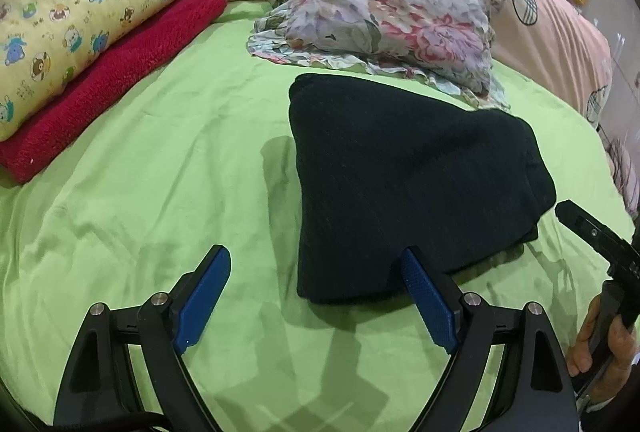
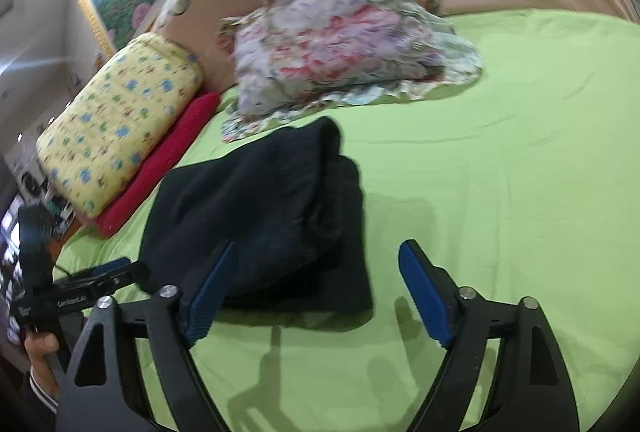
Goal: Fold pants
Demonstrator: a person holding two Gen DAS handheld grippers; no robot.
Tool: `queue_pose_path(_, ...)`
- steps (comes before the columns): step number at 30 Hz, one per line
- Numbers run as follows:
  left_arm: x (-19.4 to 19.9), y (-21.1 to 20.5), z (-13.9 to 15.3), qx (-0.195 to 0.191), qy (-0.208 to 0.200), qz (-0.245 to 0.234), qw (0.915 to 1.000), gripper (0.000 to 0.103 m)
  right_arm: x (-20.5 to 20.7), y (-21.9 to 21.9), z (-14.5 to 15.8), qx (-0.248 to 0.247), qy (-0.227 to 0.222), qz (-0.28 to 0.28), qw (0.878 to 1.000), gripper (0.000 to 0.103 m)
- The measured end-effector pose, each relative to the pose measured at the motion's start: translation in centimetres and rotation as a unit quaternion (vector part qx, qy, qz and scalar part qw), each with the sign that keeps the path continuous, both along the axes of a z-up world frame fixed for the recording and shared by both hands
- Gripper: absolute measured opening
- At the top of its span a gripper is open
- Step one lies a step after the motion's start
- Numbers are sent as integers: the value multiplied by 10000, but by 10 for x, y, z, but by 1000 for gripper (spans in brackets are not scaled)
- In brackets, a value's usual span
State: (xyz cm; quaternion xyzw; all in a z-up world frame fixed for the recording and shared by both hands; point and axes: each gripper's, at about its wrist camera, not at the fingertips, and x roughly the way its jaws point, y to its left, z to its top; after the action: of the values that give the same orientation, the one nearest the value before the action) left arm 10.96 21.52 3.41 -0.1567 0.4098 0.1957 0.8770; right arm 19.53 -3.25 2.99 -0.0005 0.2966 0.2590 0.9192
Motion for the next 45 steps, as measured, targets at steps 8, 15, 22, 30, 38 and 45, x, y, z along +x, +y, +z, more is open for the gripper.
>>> queue_pose_path(8,-11,-16,2,180,72,-103,9998,90,-26,32,2,-596,-340,625,9957,95)
queue_pose_path(15,-16,-25,-2,356,68,-206,9991,90,-32,44,-7,-861,-394,787,9924,97)
queue_pose_path(22,-16,-29,-6,469,83,-242,9986,90,-33,51,-16,-1109,-406,799,9898,98)
queue_pose_path(30,-11,-28,-8,497,91,-237,9984,90,-27,53,-21,-1165,-363,775,9895,98)
queue_pose_path(38,-5,-27,-9,496,105,-258,9984,90,-23,54,-23,-1181,-312,767,9895,98)
queue_pose_path(45,-6,-30,-9,488,57,-251,9985,90,-20,53,-23,-1162,-303,766,9898,98)
